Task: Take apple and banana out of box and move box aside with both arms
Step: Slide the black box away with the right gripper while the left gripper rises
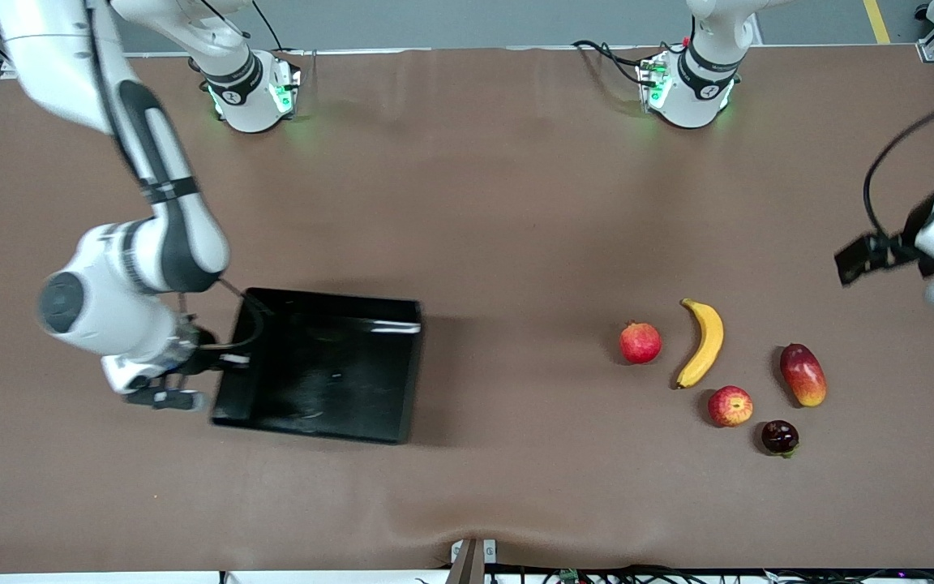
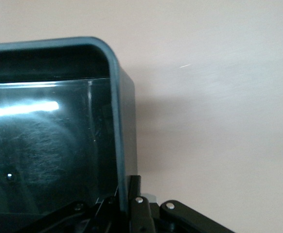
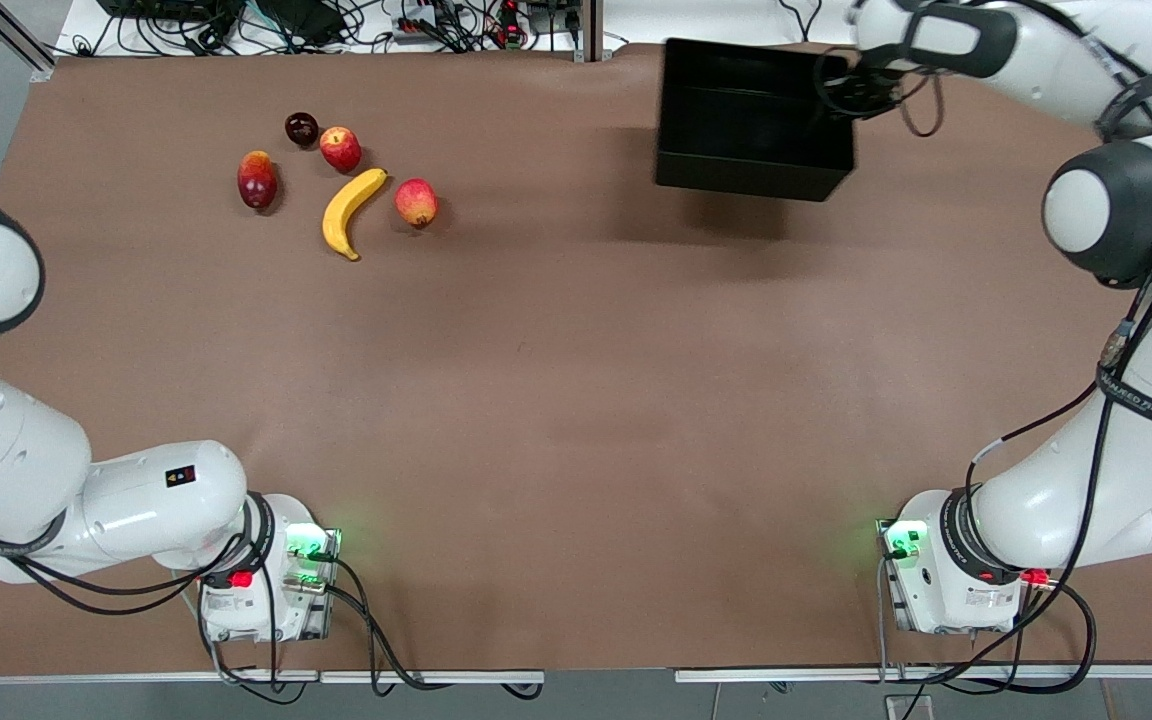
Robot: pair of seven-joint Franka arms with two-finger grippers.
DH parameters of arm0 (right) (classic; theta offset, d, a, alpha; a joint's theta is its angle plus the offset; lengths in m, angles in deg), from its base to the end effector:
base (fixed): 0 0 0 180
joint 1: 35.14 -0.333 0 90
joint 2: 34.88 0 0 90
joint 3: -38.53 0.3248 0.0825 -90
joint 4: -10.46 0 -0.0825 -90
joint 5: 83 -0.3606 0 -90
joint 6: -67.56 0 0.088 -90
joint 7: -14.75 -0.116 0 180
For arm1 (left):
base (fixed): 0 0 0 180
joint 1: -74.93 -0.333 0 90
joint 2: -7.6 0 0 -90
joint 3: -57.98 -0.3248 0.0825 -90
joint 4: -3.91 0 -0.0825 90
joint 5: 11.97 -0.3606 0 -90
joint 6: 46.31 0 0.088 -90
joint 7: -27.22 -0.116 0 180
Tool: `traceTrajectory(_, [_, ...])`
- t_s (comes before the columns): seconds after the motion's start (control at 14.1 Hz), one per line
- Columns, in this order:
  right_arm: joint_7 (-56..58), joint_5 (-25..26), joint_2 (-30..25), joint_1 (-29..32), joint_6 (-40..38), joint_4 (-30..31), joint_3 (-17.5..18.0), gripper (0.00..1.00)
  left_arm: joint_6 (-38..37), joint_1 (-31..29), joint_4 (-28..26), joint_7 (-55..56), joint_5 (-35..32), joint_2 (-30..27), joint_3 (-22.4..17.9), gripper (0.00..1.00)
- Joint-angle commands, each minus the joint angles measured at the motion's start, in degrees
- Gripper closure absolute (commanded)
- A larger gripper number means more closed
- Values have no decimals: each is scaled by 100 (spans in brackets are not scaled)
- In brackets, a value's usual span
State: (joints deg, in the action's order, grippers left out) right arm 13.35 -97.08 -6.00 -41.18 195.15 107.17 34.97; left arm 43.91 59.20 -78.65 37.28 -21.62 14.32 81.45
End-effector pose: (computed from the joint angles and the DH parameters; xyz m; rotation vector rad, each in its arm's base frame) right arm 0.6617 0.0428 0.3231 -2.9673 0.1776 -0.0467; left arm 0.5659 -0.0422 0.6243 -3.0237 -0.0683 -0.0671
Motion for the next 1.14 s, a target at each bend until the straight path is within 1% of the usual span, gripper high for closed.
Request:
traceTrajectory(0.0, [806,-16,-189,751,-58,198,145,100,-425,-27,-120,-66,331,-398,8,0])
traceTrajectory(0.14, [1543,-16,-119,1357,-58,234,154,100,-523,43,-163,-66,437,-574,9,0])
traceTrajectory(0.21, [1982,-16,-14,1604,-15,225,154,100,-584,296,-242,-74,481,-618,-114,0])
traceTrajectory(0.35, [2302,-24,136,1991,12,208,154,100,-593,937,-409,-48,735,-811,-780,0])
traceTrajectory(0.43, [2320,-24,206,2089,21,190,154,100,-593,1149,-523,-39,806,-890,-992,0])
traceTrajectory(0.57, [2329,-16,312,2221,108,164,154,100,-593,1527,-725,92,841,-1048,-1308,0])
traceTrajectory(0.71, [2338,-7,443,2291,249,164,154,100,-611,1818,-919,346,877,-1250,-1529,0])
traceTrajectory(0.85, [2469,-15,549,2318,390,164,154,100,-620,1784,-1069,400,990,-1417,-1547,0])
traceTrajectory(1.06, [2470,-7,620,2301,478,164,154,100,-637,1653,-1043,383,1017,-1436,-1556,0])
